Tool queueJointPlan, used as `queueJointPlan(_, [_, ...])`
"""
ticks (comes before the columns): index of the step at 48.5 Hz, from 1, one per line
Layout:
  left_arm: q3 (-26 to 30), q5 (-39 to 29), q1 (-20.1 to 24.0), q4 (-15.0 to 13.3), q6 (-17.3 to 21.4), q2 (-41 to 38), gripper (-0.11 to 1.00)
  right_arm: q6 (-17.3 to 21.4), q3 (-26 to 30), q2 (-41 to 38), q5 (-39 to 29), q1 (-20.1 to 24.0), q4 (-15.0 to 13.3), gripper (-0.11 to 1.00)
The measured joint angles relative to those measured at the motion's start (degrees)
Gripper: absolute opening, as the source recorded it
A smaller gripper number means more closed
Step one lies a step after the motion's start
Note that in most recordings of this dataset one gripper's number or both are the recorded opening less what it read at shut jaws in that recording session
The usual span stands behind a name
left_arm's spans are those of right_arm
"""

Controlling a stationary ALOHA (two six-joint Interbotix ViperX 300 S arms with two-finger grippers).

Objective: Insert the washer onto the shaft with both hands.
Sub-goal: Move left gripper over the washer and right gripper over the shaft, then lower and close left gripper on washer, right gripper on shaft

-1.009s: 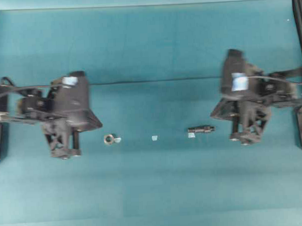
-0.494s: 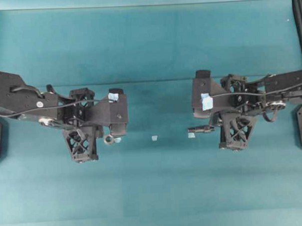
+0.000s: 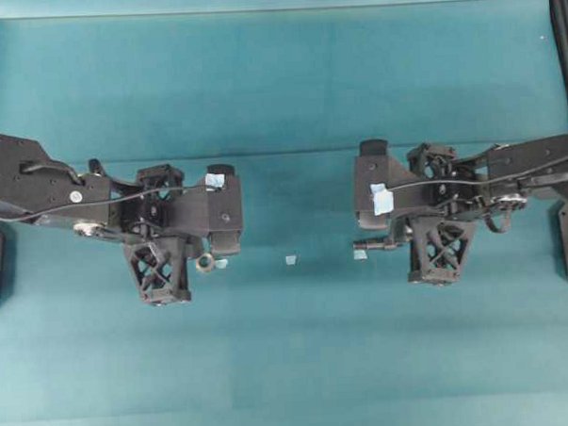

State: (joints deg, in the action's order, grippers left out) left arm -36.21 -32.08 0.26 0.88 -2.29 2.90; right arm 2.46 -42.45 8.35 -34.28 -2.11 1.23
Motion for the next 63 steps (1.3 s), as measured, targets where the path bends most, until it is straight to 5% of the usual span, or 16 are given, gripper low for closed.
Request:
queueJointPlan(5, [-0.09,0.26,0.0,0.0,-0.18,0.0,0.03,0.0,0.0,-0.53,0.35,-0.09,0.0,0.11])
queueJointPlan(9, [-0.09,0.44,0.0,-0.09,-0.35,0.09,0.1,0.0,0.0,-1.14,0.35,0.0,-0.26,0.31])
queueJointPlan(20, [-1.05,0.62,0.0,0.0,-0.62,-0.18,0.74,0.0,0.0,-1.67,0.53,0.0,-2.11,0.92])
queueJointPlan(25, [-1.58,0.88,0.0,0.0,-0.62,-0.44,0.95,0.0,0.0,-1.67,0.62,0.0,-3.16,0.89])
queueJointPlan(63, [-3.52,9.23,-0.35,0.0,-0.62,-6.59,0.9,0.09,-1.58,-5.36,4.39,0.09,-3.69,0.88])
